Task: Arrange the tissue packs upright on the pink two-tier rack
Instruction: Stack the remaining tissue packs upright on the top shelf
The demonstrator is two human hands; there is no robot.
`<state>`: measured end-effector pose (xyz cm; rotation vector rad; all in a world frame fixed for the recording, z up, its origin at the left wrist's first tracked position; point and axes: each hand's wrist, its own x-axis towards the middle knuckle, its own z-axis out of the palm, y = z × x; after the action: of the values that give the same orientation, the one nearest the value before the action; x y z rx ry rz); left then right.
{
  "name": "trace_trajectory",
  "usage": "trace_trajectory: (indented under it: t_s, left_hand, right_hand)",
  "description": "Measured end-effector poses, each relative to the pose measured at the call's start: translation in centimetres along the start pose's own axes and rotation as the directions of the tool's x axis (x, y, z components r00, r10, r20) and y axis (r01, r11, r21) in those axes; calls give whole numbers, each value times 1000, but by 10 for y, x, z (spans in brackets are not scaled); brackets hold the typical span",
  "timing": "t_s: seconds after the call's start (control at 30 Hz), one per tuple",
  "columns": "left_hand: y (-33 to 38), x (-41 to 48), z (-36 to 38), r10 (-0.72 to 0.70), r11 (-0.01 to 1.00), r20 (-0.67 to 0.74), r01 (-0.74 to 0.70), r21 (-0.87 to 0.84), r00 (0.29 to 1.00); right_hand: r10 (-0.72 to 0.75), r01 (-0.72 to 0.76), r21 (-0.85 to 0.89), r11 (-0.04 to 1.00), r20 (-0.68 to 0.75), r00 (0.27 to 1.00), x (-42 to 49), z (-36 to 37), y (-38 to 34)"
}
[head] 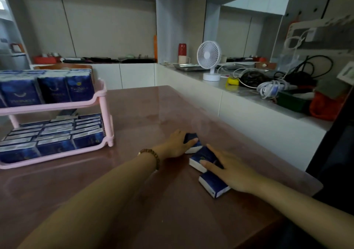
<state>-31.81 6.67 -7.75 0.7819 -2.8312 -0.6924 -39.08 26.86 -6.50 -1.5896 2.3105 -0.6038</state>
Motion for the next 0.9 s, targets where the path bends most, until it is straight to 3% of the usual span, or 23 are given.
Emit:
trace_trajectory:
  t_s: [0.13, 0.27, 0.47, 0.63, 0.73, 0.83, 0.9]
  left_hand:
    - [-13, -15, -5, 49, 999, -2, -49, 3, 999]
    - [-43, -45, -23, -1, 1000, -45, 0, -23, 999]
    - [-101, -124, -63, -83, 995, -139, 90, 43, 987]
    - [-133, -191, -91, -166, 982, -109, 174, 71, 980]
    - [-156, -217, -97, -265, 960, -164, 276, 49, 950]
    - [-172, -235, -95, -426, 888, -269, 457, 59, 864]
    - [-177, -244, -92, -417, 892, -368, 452, 9, 831]
  right_hand:
    - [1, 0, 40, 999, -27, 1000, 7, 4, -6]
    - [-38, 38, 54, 998, 7, 999, 24, 15, -22]
    - [-220, 211, 88, 974, 115, 969, 53, 46, -79]
    - [-374, 355, 131, 926, 177, 910, 72, 75, -130]
    - [-422, 399, 152, 904, 168, 891, 82, 90, -157]
    - [-432, 401, 225, 888, 114, 894, 92, 105, -177]
    - [-419, 374, 327, 868, 77, 905, 98, 114, -184]
